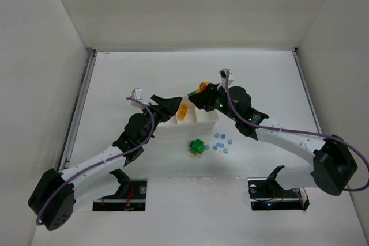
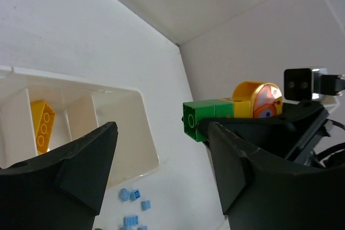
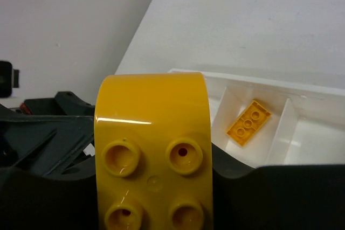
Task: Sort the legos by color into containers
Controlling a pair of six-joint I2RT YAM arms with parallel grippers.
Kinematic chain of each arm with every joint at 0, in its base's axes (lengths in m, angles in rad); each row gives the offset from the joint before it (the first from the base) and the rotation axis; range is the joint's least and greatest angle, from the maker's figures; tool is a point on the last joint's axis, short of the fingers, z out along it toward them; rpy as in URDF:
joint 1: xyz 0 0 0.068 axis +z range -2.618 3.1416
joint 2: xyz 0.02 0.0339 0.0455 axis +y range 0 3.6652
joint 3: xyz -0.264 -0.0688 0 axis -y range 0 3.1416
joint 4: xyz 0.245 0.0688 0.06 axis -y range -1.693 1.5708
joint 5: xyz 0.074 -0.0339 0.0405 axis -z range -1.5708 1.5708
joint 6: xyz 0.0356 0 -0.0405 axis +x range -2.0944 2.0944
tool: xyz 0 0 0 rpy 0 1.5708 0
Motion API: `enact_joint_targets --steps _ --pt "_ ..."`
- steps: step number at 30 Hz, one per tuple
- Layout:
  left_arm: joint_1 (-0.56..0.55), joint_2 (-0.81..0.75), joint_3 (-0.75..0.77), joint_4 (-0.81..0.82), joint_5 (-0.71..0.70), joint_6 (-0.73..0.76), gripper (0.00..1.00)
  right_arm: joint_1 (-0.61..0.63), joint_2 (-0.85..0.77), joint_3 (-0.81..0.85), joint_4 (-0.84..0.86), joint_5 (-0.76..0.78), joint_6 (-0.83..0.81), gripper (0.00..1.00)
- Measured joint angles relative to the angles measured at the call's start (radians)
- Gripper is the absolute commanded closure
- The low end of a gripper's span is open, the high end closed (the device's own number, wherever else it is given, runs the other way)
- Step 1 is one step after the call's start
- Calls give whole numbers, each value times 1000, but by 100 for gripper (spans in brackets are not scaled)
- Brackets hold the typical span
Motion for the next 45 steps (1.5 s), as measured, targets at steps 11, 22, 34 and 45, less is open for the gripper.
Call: enact_joint_targets --steps 11,22,34,45 --pt "71 -94 -53 -56 26 -401 26 -26 63 -39 209 -124 182 70" --pt "187 19 -59 14 267 -750 25 -26 121 -84 365 -174 193 70" --pt "201 245 -59 263 537 -1037 28 -28 184 -124 543 -331 108 70" --pt "203 237 -98 342 568 -1072 32 -39 254 -146 635 -400 50 70"
